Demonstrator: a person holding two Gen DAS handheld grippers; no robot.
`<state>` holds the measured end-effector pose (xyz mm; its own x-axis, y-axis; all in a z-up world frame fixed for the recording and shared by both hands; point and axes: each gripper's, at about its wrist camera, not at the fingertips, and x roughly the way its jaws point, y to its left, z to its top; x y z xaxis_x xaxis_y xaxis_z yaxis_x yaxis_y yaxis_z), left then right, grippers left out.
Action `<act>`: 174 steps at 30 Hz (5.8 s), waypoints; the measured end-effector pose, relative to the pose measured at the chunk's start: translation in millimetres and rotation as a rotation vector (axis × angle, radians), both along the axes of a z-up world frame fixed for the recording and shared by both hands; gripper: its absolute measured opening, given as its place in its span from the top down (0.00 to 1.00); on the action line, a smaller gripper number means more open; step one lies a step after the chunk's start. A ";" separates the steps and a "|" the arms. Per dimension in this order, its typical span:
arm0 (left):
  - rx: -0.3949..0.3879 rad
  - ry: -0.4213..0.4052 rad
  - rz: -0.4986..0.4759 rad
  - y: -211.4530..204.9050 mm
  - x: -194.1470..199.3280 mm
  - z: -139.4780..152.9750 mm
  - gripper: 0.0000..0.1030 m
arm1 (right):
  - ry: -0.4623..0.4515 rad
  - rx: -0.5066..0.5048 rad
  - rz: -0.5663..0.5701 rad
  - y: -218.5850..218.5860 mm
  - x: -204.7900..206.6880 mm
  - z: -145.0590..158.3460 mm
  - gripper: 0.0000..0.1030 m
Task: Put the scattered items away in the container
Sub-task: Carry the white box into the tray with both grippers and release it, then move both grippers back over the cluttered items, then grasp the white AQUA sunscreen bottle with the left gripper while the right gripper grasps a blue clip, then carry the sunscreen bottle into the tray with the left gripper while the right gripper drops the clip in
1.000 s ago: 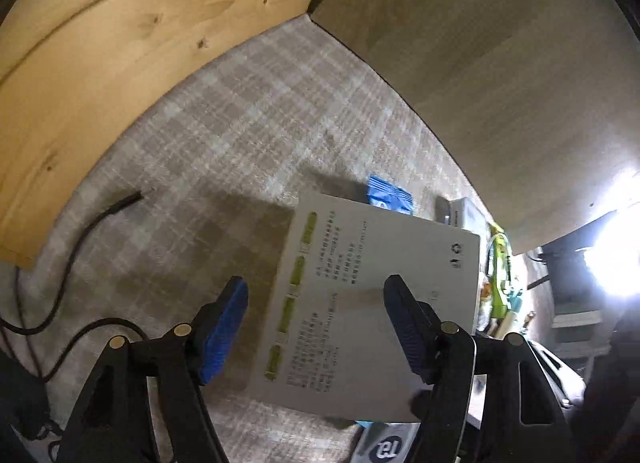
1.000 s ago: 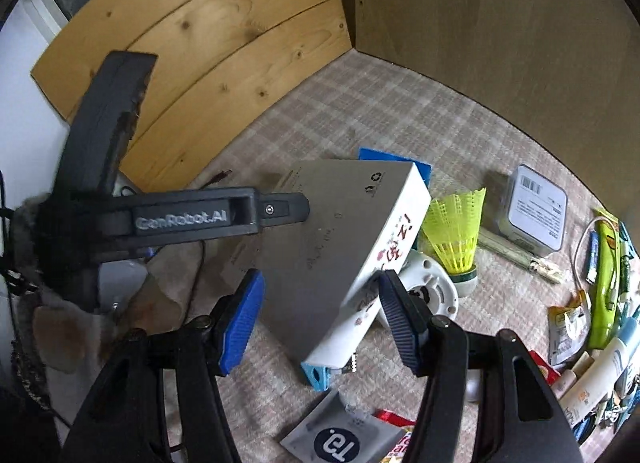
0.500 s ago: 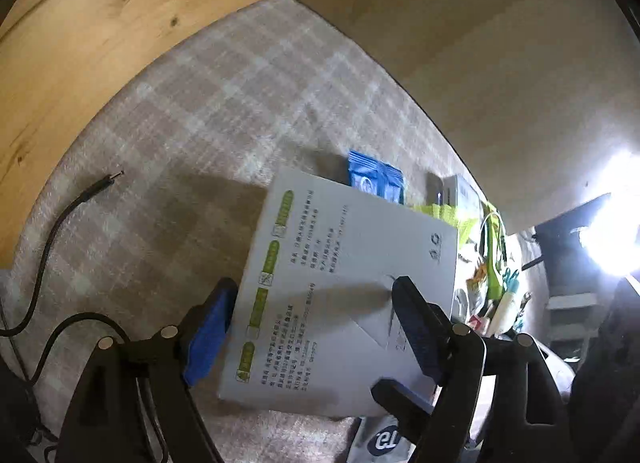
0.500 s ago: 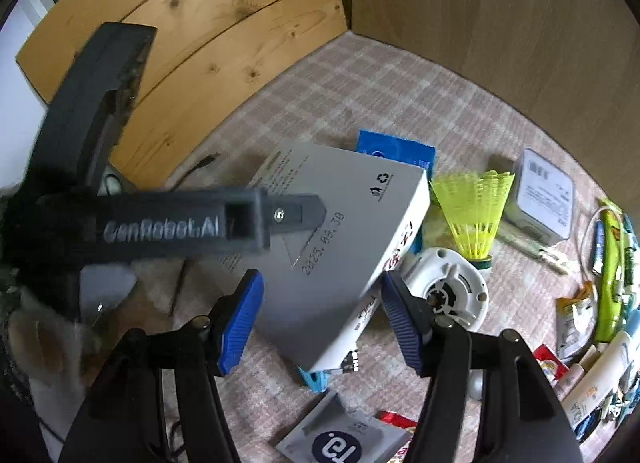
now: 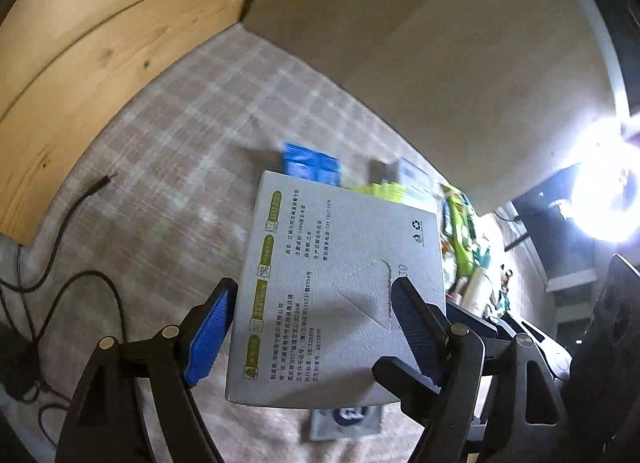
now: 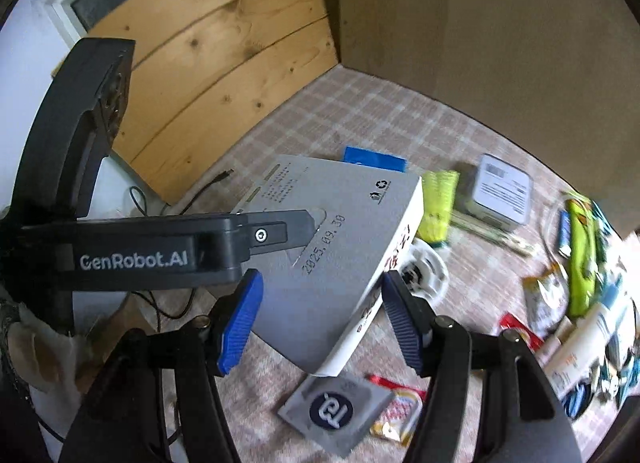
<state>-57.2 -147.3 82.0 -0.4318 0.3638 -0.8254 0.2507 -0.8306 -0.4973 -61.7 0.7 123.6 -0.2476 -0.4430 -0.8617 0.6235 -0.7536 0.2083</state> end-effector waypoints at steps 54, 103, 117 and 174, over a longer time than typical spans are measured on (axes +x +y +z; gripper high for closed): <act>-0.142 0.151 -0.616 512.3 68.3 65.1 0.28 | 0.084 -0.036 -0.749 596.2 112.7 41.5 0.40; -0.312 -0.047 -0.478 314.4 -76.6 -35.7 0.38 | -0.029 0.224 -0.182 415.9 -103.0 -54.0 0.62; -0.302 -0.073 -0.498 320.1 -85.5 -48.1 0.55 | -0.118 0.136 -0.211 411.9 -108.6 -73.9 0.92; -0.129 0.218 -0.857 559.7 65.7 76.1 0.32 | 0.081 0.078 -0.877 644.8 109.3 38.2 0.33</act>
<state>8.6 412.4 158.1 -0.2065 0.5435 -0.8136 -0.5706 -0.7424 -0.3511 47.6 645.5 161.8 -0.5318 -0.0053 -0.8469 -0.1757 -0.9775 0.1164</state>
